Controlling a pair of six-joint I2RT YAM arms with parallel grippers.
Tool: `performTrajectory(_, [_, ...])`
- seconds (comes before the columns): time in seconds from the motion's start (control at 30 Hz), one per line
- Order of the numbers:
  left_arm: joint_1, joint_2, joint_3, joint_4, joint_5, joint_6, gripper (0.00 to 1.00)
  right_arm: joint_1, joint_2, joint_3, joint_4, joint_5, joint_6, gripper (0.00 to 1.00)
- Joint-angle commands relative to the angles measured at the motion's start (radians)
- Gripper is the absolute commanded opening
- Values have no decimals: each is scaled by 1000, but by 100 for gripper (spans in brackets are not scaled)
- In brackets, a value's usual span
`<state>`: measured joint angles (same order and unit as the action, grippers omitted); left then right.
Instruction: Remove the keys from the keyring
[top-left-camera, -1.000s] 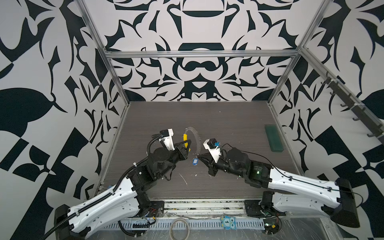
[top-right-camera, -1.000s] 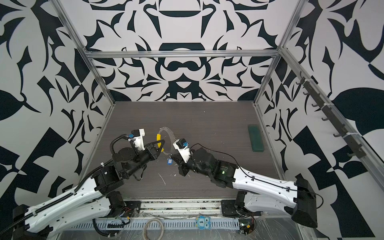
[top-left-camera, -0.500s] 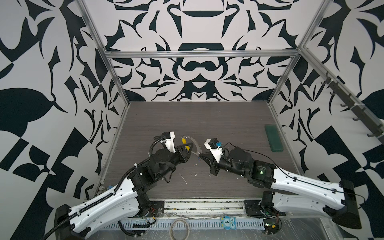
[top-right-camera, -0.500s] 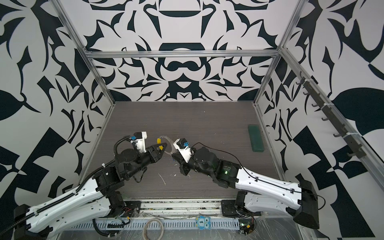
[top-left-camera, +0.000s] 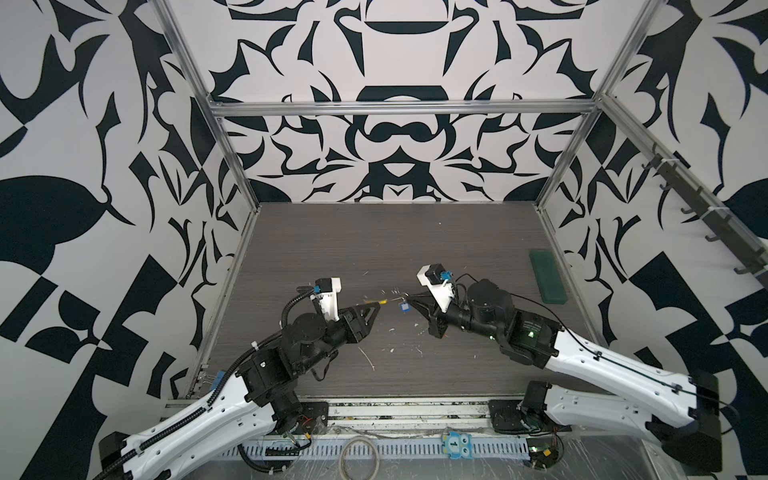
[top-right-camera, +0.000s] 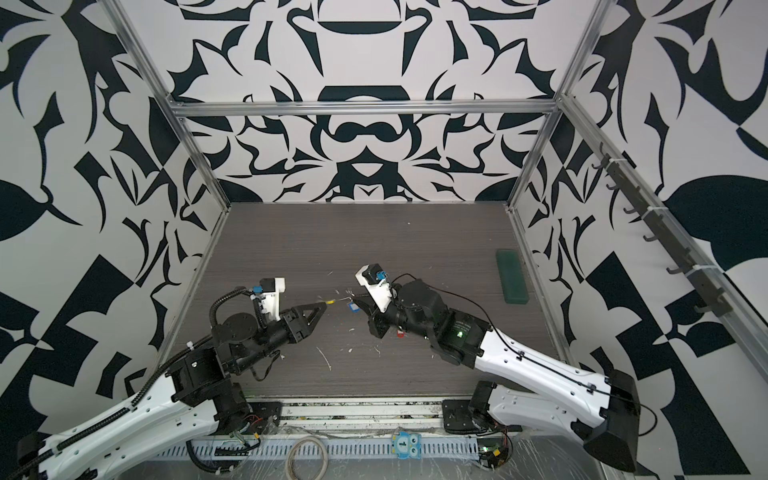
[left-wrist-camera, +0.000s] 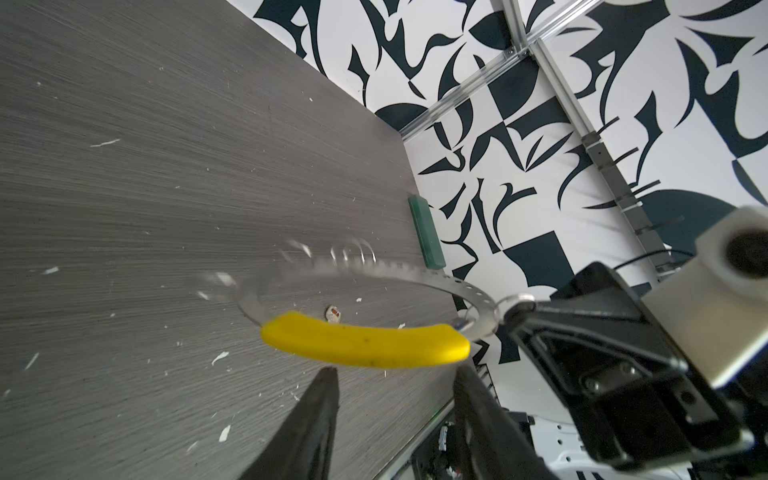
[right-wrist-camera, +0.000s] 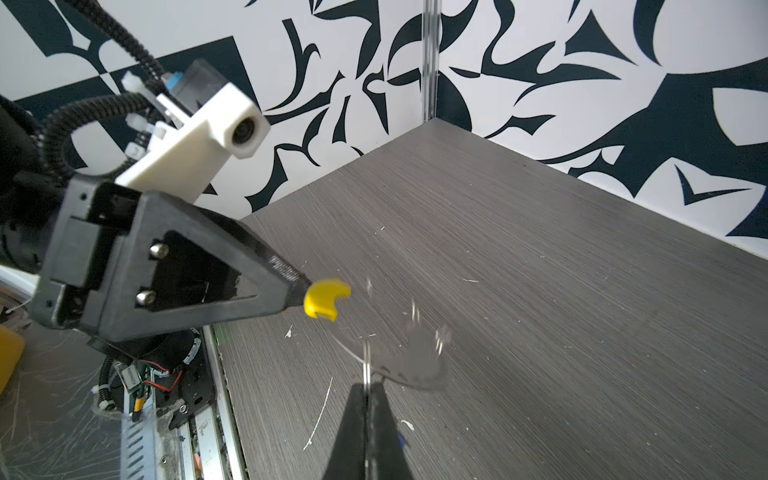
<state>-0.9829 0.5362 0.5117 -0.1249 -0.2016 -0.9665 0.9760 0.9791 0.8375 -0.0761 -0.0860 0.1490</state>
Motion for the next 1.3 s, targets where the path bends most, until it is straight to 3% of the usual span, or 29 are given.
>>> performTrajectory(0.0, [-1, -45, -18, -36, 72, 78, 50, -9, -32, 49, -4, -77, -19, 0])
performTrajectory(0.27, [-1, -125, 7, 8, 183, 336, 59, -24, -85, 30, -58, -184, -42, 0])
performTrajectory(0.43, [-1, -80, 68, 8, 294, 469, 58, -86, -90, 48, -99, -364, -69, 0])
performTrajectory(0.53, [-1, -34, 100, 25, 380, 522, 53, -126, -83, 56, -107, -501, -71, 0])
performTrajectory(0.63, [-2, 9, 129, 44, 450, 545, 45, -129, -88, 61, -107, -610, -74, 0])
performTrajectory(0.87, [-1, 70, 148, 91, 553, 551, 34, -129, -82, 63, -92, -729, -38, 0])
performTrajectory(1.27, [-1, 94, 154, 136, 613, 551, 25, -129, -48, 77, -68, -745, 12, 0])
